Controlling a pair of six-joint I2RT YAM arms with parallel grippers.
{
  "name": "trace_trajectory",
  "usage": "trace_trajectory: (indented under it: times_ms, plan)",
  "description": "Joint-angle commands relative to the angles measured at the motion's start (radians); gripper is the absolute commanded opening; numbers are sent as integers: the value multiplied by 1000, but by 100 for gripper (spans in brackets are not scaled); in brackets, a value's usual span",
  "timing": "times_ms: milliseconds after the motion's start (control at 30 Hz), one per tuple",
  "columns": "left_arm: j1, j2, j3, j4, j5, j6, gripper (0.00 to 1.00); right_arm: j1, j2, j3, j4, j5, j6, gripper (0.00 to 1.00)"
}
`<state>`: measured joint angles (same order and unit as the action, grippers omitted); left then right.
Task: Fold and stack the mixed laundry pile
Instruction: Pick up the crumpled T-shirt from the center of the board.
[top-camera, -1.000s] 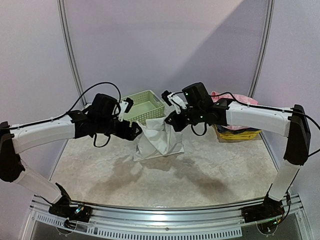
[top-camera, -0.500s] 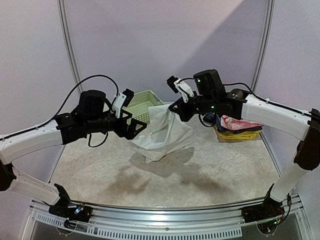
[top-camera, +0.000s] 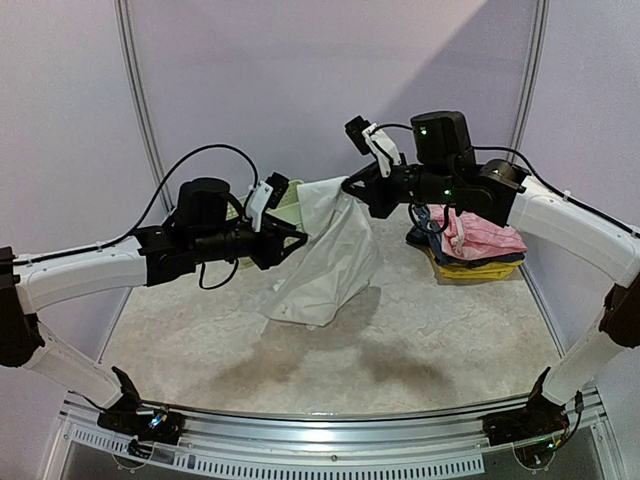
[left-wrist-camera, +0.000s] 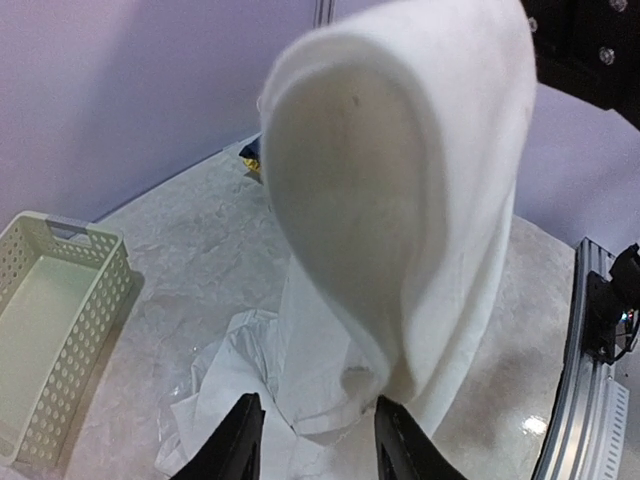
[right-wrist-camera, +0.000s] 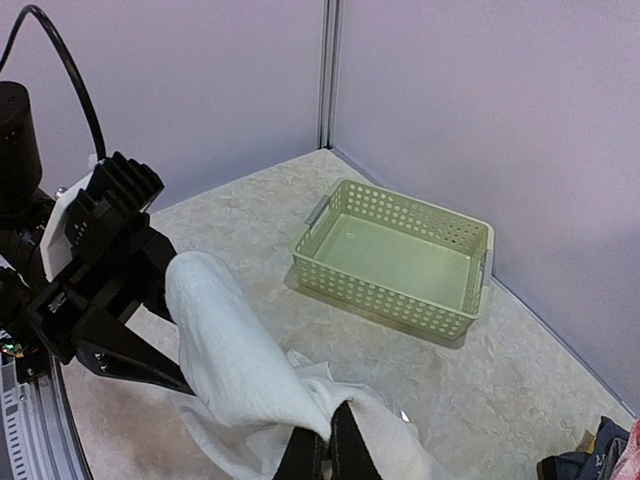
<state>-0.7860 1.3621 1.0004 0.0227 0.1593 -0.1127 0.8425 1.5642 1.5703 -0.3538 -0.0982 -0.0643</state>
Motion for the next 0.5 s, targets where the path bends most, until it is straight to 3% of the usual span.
trace_trajectory:
  times_ms: [0,300,467]
  plan:
    - [-21,39,42,74,14,1,40,5,-47,33,-2,-29,-3,0]
    - [-32,88,-17,130,63,-3,45,6,-73,39,4,-16,1,0]
    - [-32,101,-62,232,76,-6,39,5,-79,37,5,-36,4,0]
